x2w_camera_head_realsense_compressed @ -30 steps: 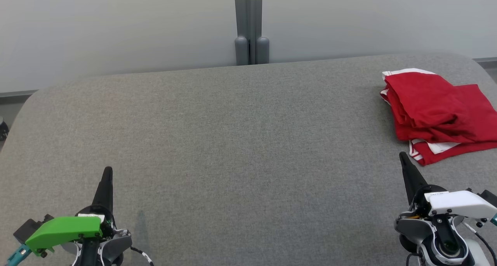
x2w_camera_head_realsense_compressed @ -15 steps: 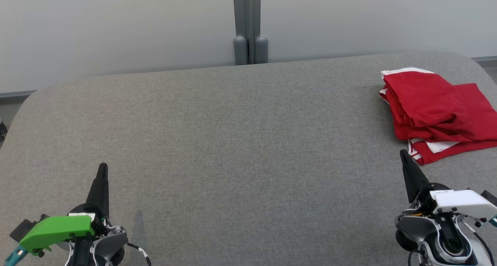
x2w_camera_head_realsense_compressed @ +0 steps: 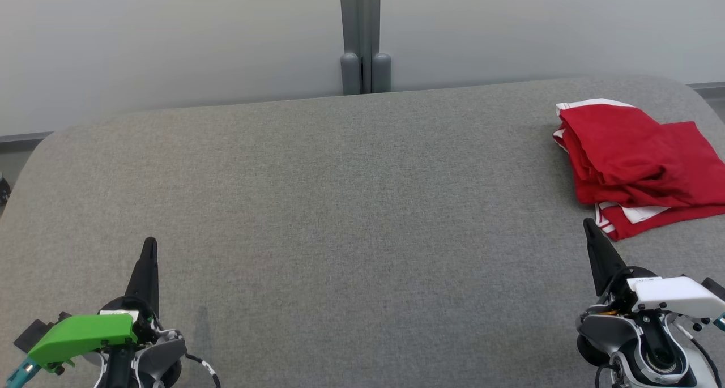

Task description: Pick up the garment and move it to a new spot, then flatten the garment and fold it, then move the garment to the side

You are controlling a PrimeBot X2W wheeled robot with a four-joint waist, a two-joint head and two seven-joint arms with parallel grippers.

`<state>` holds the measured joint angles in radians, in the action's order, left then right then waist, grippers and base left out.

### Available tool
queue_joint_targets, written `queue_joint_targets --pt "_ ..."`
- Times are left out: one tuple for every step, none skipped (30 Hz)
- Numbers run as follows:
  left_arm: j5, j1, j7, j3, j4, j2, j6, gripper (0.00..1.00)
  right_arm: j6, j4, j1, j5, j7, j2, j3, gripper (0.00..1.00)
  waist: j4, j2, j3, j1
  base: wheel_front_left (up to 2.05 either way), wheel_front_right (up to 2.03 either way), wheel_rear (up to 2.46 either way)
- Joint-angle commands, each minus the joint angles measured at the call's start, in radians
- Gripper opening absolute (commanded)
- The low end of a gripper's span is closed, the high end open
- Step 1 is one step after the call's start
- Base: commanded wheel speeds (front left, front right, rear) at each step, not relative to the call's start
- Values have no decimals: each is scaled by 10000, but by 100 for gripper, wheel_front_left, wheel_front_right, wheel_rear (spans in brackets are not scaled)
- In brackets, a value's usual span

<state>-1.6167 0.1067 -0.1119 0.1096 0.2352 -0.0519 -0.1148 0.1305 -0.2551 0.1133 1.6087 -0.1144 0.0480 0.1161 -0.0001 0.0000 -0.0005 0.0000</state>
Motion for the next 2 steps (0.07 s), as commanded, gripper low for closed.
queue_joint_targets --pt "-4 128 6 44 -14 -53 -63 0 4 33 122 46 -54 41 17 0 0 0 0 0 0 0 0" --pt "-3 127 6 44 -14 -53 -63 0 4 33 122 46 -54 41 17 0 0 0 0 0 0 0 0"
